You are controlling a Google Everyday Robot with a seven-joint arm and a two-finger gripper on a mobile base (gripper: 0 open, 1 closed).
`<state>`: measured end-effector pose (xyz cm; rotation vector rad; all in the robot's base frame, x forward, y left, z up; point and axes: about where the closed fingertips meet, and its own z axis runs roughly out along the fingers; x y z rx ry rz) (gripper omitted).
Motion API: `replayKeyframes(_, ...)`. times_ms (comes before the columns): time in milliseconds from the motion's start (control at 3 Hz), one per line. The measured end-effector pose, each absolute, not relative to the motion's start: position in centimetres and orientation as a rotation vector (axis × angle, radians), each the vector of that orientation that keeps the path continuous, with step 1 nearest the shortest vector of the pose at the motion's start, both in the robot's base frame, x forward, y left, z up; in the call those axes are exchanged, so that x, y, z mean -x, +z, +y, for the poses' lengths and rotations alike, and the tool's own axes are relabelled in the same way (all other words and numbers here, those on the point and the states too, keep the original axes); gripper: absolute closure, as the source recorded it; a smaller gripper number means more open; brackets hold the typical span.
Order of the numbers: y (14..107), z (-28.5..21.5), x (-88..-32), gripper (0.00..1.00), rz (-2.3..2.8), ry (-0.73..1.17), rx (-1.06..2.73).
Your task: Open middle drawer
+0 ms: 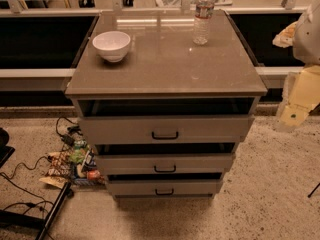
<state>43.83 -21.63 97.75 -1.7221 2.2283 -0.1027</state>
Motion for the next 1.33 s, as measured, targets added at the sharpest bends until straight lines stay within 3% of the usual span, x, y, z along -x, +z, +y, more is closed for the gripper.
replayKeyframes(667,95.7,-21.4,-44.0,0.00,2.226,-0.090,1.701)
replayKeyframes(1333,80.8,-21.4,-44.1,0.00,2.207,-0.005,1.633)
